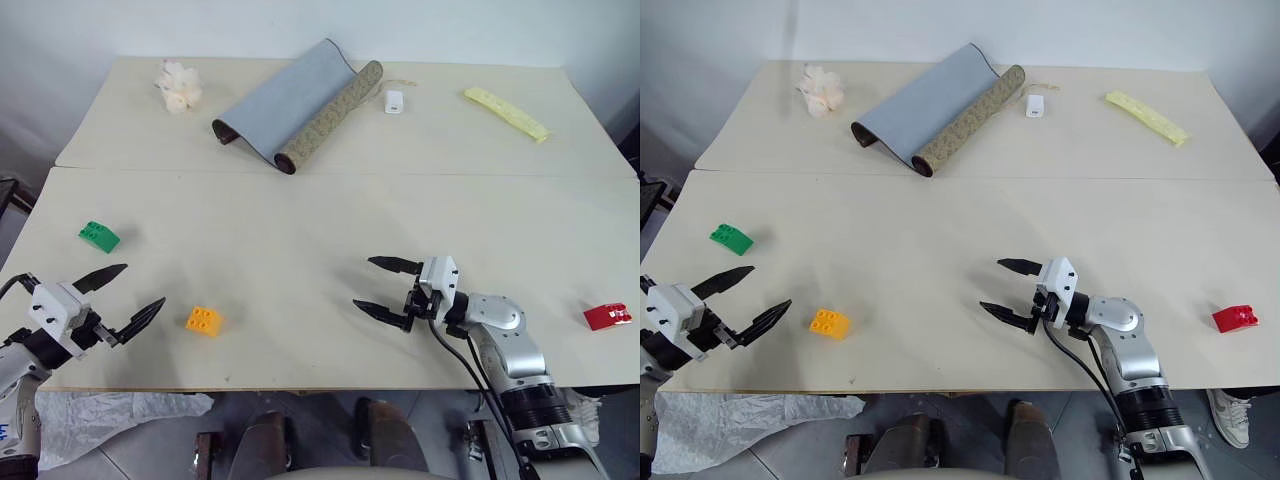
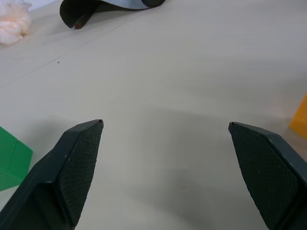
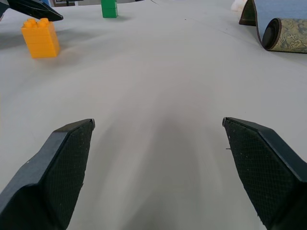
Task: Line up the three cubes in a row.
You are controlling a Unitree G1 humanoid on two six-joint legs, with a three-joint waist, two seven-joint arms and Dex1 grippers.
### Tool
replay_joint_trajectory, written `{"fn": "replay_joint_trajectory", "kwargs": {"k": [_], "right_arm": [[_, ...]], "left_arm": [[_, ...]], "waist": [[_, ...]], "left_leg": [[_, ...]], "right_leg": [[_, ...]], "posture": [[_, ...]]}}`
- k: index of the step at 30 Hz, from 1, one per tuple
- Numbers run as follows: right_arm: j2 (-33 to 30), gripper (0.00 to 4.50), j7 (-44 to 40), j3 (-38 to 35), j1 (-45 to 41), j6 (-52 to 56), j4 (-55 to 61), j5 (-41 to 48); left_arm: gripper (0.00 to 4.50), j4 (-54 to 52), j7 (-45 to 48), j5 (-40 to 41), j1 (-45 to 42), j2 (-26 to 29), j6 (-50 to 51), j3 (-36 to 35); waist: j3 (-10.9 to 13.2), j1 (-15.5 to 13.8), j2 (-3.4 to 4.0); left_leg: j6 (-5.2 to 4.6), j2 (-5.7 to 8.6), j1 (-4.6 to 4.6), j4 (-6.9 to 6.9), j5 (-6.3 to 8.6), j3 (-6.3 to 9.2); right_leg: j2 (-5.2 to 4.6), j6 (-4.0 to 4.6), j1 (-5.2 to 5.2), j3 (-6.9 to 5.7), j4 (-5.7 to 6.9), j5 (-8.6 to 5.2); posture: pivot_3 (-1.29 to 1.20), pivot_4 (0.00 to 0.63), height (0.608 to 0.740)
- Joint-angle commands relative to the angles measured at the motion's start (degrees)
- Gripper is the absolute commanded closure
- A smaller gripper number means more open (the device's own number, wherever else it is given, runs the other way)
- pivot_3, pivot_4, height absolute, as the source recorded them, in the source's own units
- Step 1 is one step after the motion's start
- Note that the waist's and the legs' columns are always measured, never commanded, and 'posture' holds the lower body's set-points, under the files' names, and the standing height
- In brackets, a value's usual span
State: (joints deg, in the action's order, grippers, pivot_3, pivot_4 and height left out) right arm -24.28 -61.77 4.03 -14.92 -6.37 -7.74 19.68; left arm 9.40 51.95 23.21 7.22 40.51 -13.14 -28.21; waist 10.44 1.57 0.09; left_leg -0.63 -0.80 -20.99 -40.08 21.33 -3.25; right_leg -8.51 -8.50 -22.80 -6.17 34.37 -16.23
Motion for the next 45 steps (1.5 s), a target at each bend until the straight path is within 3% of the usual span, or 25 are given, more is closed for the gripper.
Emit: {"fn": "replay_joint_trajectory", "kwargs": {"k": [1, 4, 7, 11, 17, 19, 22, 25, 31, 36, 41, 45], "right_arm": [[-0.3, 0.00, -0.6, -1.4, -0.9, -1.4, -0.1, 0.9], [-0.8, 0.00, -0.7, -2.0, -1.4, -0.7, 0.4, 1.6], [-2.4, 0.00, 1.5, -6.4, -0.7, 4.5, 6.3, 6.9], [-6.3, 0.00, 6.4, -13.5, 2.6, 10.8, 16.0, 11.4], [-14.3, 0.00, 16.4, -32.9, 14.2, 21.9, 31.7, 18.9], [-15.2, 0.00, 17.5, -43.6, 22.5, 24.1, 33.9, 19.7], [-12.0, 0.00, 20.3, -59.6, 35.8, 26.1, 34.8, 20.3], [-7.6, 0.00, 18.4, -66.9, 46.3, 23.5, 32.0, 19.8], [-4.1, 0.00, 18.9, -70.5, 54.1, 23.5, 29.3, 20.9], [-9.4, 0.00, 21.8, -70.2, 54.5, 30.2, 31.7, 22.9], [-30.9, 0.00, 18.1, -70.6, 53.5, 48.5, 21.9, 24.1], [-41.0, 0.00, 14.0, -67.1, 51.2, 57.0, 12.9, 22.3]], "left_arm": [[0.04, -2.4, -2.0, -0.3, 0.6, 0.0, 0.3, -1.3], [0.04, -5.7, -2.0, 3.9, 0.9, 0.4, 5.2, -2.2], [0.04, -18.6, 0.2, 15.9, -0.3, 4.3, 20.0, -0.9], [0.04, -28.5, 0.1, 18.4, -8.1, 5.9, 28.0, 8.3], [0.04, -29.2, 2.4, 14.6, -19.2, 4.6, 35.7, 23.8], [0.04, -28.4, 3.1, 12.6, -21.8, 3.5, 36.3, 27.5], [0.04, -27.1, 2.8, 11.8, -24.5, 0.2, 38.0, 31.2], [0.04, -27.4, 3.4, 9.8, -24.8, -1.3, 38.5, 34.1], [0.04, -25.1, 5.4, 7.4, -26.6, -2.8, 37.6, 36.0], [0.04, -23.9, 5.8, 6.4, -27.4, -4.4, 37.2, 35.8], [0.04, -23.3, 7.0, 5.3, -27.7, -5.1, 35.8, 35.8], [0.04, -23.5, 6.9, 4.4, -27.8, -5.9, 35.2, 35.9]], "waist": [[0.0, 0.0, 0.00], [0.0, 0.0, 0.00], [0.0, -0.3, -0.04], [0.0, -1.8, 0.16], [0.0, -2.4, 0.30], [0.0, -2.8, 0.30], [-0.1, -3.7, 0.32], [-0.1, -4.2, 0.30], [-0.1, -2.2, 0.34], [-0.1, -1.4, 0.40], [-0.1, -1.6, 0.42], [-0.1, -2.7, 0.34]], "left_leg": [[0.00, 0.00, 0.00, 0.00, 0.00, 0.00], [0.00, 0.00, 0.00, 0.00, 0.00, 0.00], [0.00, -0.02, -0.08, -0.06, 0.00, 0.11], [-0.05, -0.06, -0.04, -0.11, 0.01, 0.65], [-0.04, 0.13, -0.04, -0.03, 0.02, 0.25], [-0.02, 0.06, -0.03, -0.01, 0.02, 0.05], [-0.04, 0.10, -0.04, 0.00, 0.02, 0.01], [-0.08, 0.11, -0.05, 0.04, 0.04, -0.02], [-0.14, 0.01, 0.57, 0.17, 0.08, -0.44], [-0.20, 0.00, 0.85, 0.19, 0.13, -0.41], [-0.31, 0.04, 0.86, 0.12, 0.19, -0.55], [-0.33, 0.03, 0.76, 0.14, 0.20, -0.45]], "right_leg": [[0.00, 0.00, 0.00, 0.00, 0.00, 0.00], [0.00, 0.00, 0.00, 0.00, 0.00, 0.00], [-0.04, 0.00, 0.00, 0.00, 0.03, 0.00], [-0.16, 0.00, 0.08, 0.03, 0.07, 0.00], [-0.01, 0.01, 0.06, -0.02, 0.04, 0.00], [0.07, 0.01, 0.06, 0.00, -0.04, -0.01], [0.06, 0.00, 0.08, 0.02, -0.08, 0.00], [0.06, -0.03, 0.11, 0.04, -0.24, 0.01], [0.09, -0.08, 0.41, 0.38, -0.23, 0.04], [0.08, -0.06, 0.34, 0.91, 0.02, 0.03], [0.05, -0.08, 0.29, 1.11, 0.05, 0.05], [0.08, -0.06, 0.26, 0.98, -0.03, 0.03]], "posture": [[0.00, 0.150, 0.740], [0.00, 0.150, 0.740], [0.00, 0.150, 0.740], [0.00, 0.150, 0.740], [0.00, 0.150, 0.740], [0.00, 0.150, 0.740], [0.00, 0.150, 0.740], [0.00, 0.150, 0.740], [0.00, 0.150, 0.740], [0.00, 0.150, 0.740], [0.00, 0.150, 0.740], [0.00, 0.150, 0.740]]}}
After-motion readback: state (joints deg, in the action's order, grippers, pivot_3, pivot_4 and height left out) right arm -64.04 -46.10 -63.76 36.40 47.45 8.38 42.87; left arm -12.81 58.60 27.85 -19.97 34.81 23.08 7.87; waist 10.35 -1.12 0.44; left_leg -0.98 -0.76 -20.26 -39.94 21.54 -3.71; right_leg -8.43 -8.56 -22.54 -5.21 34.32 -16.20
